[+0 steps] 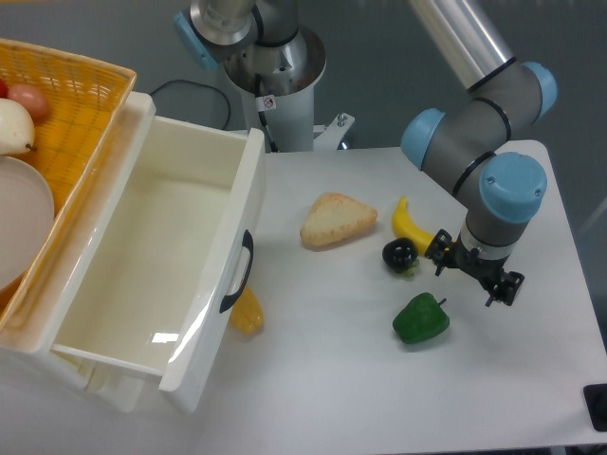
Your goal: Pick up the green chilies
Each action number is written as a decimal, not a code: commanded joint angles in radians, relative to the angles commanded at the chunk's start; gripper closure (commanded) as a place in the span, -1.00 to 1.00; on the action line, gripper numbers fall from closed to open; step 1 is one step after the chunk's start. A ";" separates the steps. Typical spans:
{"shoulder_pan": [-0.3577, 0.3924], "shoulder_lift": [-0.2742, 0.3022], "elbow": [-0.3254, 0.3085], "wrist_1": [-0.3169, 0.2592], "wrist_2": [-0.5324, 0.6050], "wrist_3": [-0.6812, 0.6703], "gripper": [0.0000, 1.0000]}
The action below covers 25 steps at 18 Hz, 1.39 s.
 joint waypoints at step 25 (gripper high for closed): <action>-0.064 -0.051 0.028 0.003 0.006 0.163 -1.00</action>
